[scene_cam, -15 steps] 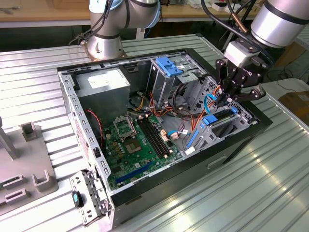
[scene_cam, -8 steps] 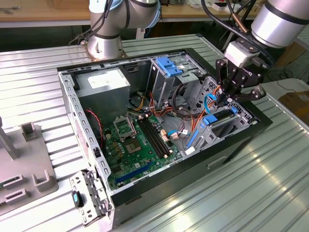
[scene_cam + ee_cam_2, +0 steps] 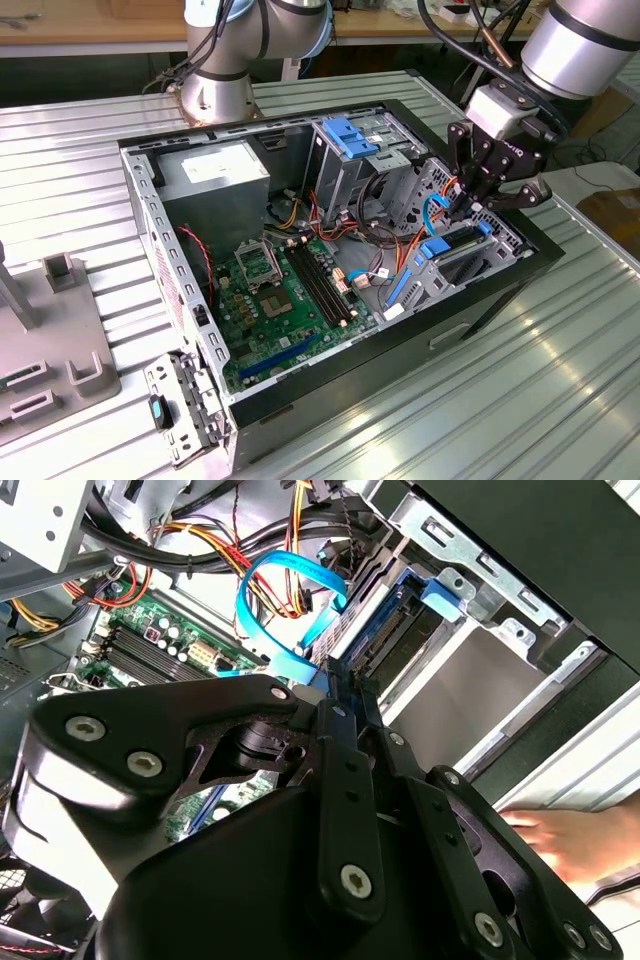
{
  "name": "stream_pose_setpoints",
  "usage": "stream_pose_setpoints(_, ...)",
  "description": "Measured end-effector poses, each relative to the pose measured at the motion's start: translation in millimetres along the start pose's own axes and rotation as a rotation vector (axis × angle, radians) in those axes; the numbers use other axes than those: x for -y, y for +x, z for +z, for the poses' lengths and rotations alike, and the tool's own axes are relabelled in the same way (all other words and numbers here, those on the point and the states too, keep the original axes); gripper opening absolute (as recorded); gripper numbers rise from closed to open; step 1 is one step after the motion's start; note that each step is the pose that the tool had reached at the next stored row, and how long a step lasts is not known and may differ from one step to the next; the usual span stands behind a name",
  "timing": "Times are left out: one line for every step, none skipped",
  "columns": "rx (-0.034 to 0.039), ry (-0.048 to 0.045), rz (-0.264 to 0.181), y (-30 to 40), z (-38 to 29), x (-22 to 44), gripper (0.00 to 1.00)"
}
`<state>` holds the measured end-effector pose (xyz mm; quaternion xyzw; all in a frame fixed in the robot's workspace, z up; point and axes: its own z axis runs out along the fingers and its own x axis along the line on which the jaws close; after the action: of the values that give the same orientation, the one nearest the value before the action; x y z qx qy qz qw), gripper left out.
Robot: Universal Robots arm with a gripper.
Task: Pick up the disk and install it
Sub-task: 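Insert the first disk wire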
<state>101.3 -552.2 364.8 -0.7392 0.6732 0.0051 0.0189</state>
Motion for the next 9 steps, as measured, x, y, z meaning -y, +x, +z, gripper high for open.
stream_pose_setpoints(0.0000, 0.0000, 0.000, 0.3, 0.0, 0.0, 0.16)
stream_pose_setpoints(0.0000, 0.0000, 0.000, 0.4, 0.0, 0.0, 0.16)
stream_pose_setpoints(0.0000, 0.0000, 0.000, 0.4, 0.0, 0.0, 0.16)
stream_pose_setpoints(0.0000, 0.0000, 0.000, 0.5, -0.1, 0.0, 0.16)
stream_pose_setpoints(0.0000, 0.0000, 0.000, 0.6, 0.0, 0.0, 0.16)
stream_pose_setpoints(-0.0001, 0.0000, 0.000, 0.8, -0.1, -0.1, 0.16)
stream_pose_setpoints(0.0000, 0.0000, 0.000, 0.8, -0.1, -0.1, 0.16)
stream_pose_setpoints(0.0000, 0.0000, 0.000, 0.9, 0.0, -0.1, 0.16)
stream_pose_setpoints(-0.0001, 0.0000, 0.000, 1.1, -0.1, 0.2, 0.16)
